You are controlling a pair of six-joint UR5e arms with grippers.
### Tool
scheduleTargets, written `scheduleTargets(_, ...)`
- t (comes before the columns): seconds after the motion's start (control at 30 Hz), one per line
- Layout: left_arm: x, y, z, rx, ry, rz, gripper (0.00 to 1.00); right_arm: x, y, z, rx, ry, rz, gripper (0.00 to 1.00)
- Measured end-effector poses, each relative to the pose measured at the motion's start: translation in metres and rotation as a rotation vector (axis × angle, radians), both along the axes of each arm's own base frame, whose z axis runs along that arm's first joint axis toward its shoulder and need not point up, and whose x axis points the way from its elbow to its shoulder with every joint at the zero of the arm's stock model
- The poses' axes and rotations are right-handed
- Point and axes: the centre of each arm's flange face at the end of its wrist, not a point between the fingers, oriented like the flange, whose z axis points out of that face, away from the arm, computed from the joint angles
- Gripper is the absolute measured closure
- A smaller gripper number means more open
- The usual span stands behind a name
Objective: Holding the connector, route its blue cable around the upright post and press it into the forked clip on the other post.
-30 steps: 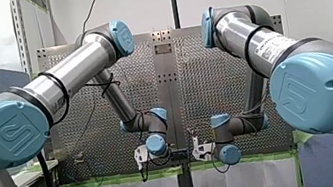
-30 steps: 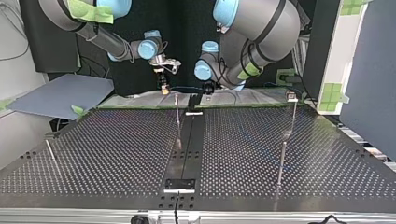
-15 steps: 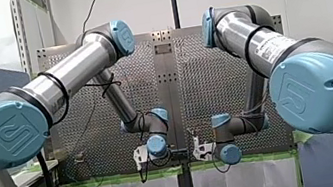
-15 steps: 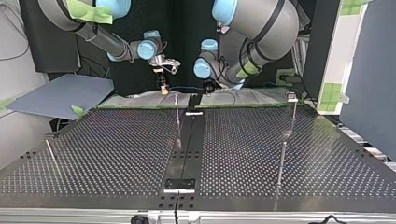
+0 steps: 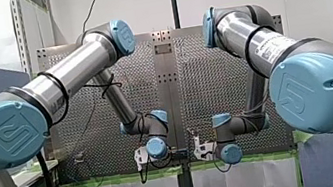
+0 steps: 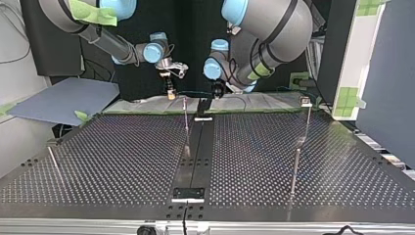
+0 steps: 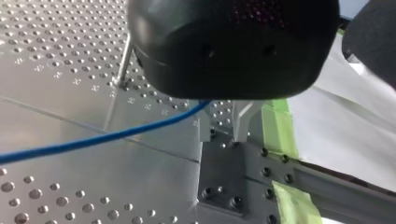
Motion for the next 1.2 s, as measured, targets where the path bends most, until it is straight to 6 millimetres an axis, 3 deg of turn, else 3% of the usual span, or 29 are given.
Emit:
scheduleTargets(0.03,0.000,0.000,0.000,0.003,-0.001,0.003,1.00,0.000,0.000,0.000,0.000,0.000,-0.001,1.00)
scheduleTargets(0.33,0.002,0.003,0.000,-0.020,-0.002,0.015,1.00,-0.005,-0.004,0.000,0.002,-0.001,-0.011,1.00)
scheduleTargets(1.2,-0.021,-0.029,0.003,-0.005,-0.043,-0.014,1.00,-0.011,-0.038,0.013,-0.005,-0.022,-0.050,1.00)
